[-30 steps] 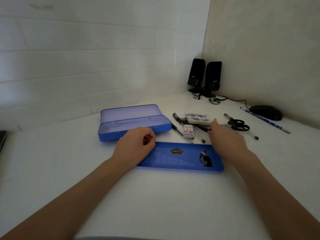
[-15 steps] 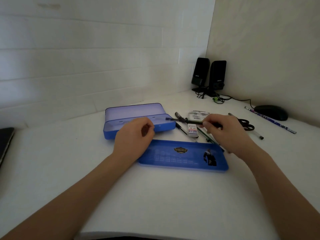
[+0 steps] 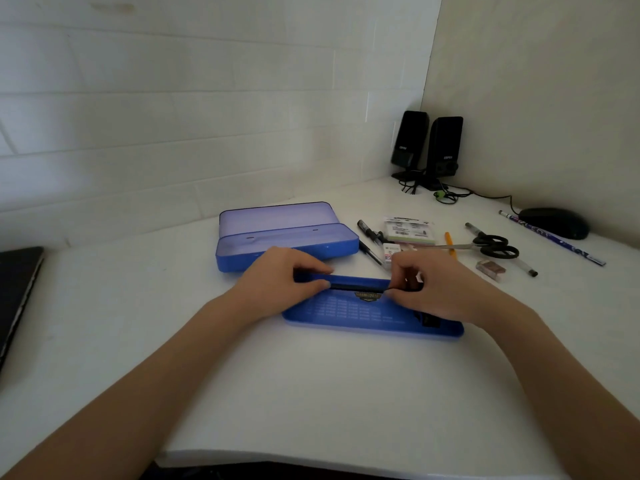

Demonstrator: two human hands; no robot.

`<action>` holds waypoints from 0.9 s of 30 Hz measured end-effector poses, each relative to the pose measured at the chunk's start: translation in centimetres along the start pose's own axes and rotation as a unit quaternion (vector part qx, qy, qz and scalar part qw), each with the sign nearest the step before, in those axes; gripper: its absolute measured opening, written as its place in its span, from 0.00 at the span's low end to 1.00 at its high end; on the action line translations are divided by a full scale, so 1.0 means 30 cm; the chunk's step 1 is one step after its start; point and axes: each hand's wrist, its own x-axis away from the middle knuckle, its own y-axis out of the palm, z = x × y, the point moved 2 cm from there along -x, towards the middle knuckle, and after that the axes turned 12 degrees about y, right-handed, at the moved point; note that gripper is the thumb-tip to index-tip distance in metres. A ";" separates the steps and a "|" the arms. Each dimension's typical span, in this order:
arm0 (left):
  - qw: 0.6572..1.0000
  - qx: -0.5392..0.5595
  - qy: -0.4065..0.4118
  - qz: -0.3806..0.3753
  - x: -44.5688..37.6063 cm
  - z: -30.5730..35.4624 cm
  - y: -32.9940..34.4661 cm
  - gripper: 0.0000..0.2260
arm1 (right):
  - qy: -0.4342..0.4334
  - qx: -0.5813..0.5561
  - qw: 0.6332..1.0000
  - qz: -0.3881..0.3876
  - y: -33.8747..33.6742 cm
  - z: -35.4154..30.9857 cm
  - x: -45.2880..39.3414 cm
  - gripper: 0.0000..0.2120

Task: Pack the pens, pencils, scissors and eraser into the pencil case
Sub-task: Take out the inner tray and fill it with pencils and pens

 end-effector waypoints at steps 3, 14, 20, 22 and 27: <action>1.000 0.009 0.011 0.005 -0.002 0.001 0.004 0.09 | 0.010 0.005 1.000 -0.024 0.014 0.002 -0.010 0.09; 0.999 0.019 0.011 0.032 -0.008 0.008 0.013 0.10 | 0.339 0.058 0.925 0.161 -0.040 0.221 -0.063 0.20; 0.999 0.022 0.007 0.044 -0.006 0.005 0.016 0.10 | 0.383 0.085 0.910 0.134 -0.025 0.248 -0.095 0.12; 0.999 0.019 0.009 0.046 -0.006 0.006 0.017 0.10 | 0.378 0.092 0.912 0.131 -0.028 0.246 -0.085 0.06; 0.999 0.012 0.017 0.043 -0.008 0.009 0.016 0.10 | 0.358 0.019 0.926 0.121 -0.040 0.221 -0.077 0.11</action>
